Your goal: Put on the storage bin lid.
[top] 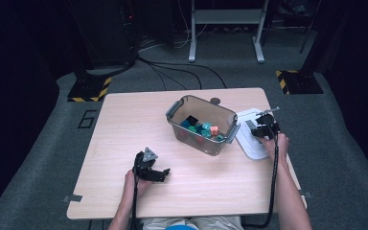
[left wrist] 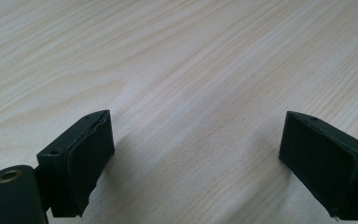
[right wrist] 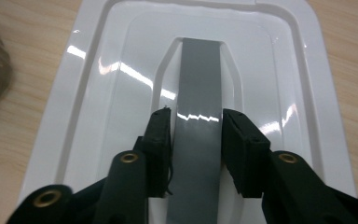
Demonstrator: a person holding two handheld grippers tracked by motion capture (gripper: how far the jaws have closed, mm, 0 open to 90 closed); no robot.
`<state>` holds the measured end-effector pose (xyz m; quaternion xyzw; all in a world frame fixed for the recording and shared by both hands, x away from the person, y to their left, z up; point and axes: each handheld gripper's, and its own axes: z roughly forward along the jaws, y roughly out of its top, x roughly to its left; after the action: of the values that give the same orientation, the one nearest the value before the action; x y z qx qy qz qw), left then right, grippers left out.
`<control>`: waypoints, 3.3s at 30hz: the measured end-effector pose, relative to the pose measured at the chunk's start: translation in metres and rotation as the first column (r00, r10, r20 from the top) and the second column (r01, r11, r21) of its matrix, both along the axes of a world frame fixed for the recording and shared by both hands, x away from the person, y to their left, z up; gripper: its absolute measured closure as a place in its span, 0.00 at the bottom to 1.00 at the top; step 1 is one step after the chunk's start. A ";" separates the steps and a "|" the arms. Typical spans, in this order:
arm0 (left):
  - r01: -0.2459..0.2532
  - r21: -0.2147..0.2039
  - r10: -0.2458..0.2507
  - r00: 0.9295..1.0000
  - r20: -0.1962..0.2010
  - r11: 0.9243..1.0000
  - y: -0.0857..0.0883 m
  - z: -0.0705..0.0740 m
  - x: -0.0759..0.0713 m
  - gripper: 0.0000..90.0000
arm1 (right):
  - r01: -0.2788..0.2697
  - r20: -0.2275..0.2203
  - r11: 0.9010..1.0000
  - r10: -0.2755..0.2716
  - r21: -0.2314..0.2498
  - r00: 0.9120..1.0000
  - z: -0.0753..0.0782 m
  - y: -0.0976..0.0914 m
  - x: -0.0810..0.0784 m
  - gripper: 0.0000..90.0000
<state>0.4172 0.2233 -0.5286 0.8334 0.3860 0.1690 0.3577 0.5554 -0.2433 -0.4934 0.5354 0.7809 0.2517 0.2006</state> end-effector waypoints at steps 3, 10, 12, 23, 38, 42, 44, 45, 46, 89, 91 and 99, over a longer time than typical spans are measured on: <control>-0.001 0.000 0.001 1.000 0.000 1.000 0.000 0.000 0.000 0.11 | 0.010 -0.001 1.000 -0.010 0.009 1.000 0.000 0.000 0.000 0.72; -0.002 -0.002 0.002 1.000 -0.001 1.000 0.000 0.000 0.000 0.11 | 0.003 0.006 1.000 -0.003 0.007 1.000 0.000 -0.001 -0.001 0.74; -0.002 -0.002 0.002 1.000 -0.001 1.000 0.000 0.000 0.000 0.11 | -0.009 0.007 1.000 0.009 0.003 1.000 0.001 -0.001 -0.001 0.74; -0.003 -0.003 0.003 1.000 -0.002 1.000 0.000 0.000 0.000 0.11 | -0.013 0.027 1.000 0.013 0.012 1.000 0.014 -0.004 -0.007 0.74; -0.002 -0.001 0.002 1.000 -0.001 1.000 0.000 0.000 0.000 0.11 | -0.038 0.056 0.999 0.038 -0.002 0.998 0.040 -0.010 -0.013 0.74; -0.003 -0.002 0.003 1.000 -0.001 1.000 0.000 0.000 0.000 0.11 | -0.039 0.069 0.999 0.039 -0.011 0.997 0.048 -0.014 -0.015 0.74; -0.003 -0.002 0.003 1.000 -0.001 1.000 0.000 0.000 0.000 0.11 | -0.040 0.073 0.999 0.041 -0.018 0.996 0.051 -0.015 -0.016 0.74; -0.003 -0.002 0.003 1.000 -0.001 1.000 0.000 0.000 0.000 0.11 | -0.038 0.070 0.999 0.039 -0.021 0.997 0.052 -0.016 -0.016 0.74; -0.003 -0.002 0.003 1.000 -0.001 1.000 0.000 0.000 0.000 0.11 | -0.032 0.067 0.999 0.033 -0.018 0.997 0.053 -0.016 -0.016 0.74; -0.006 -0.004 0.006 1.000 0.000 1.000 0.000 0.000 -0.001 0.11 | -0.084 0.173 0.996 0.076 0.037 0.982 0.132 -0.019 -0.026 0.74; -0.006 -0.004 0.006 1.000 0.000 1.000 0.000 0.000 -0.001 0.11 | -0.106 0.176 0.994 0.098 0.035 0.980 0.135 -0.016 -0.026 0.74; -0.005 -0.003 0.005 1.000 -0.001 1.000 0.000 0.000 -0.001 0.11 | -0.173 0.190 0.984 0.163 0.034 0.968 0.148 0.002 -0.028 0.74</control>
<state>0.4166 0.2230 -0.5287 0.8318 0.3886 0.1690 0.3584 0.5276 -0.2415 -0.3453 0.4462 0.7947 0.3363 0.2372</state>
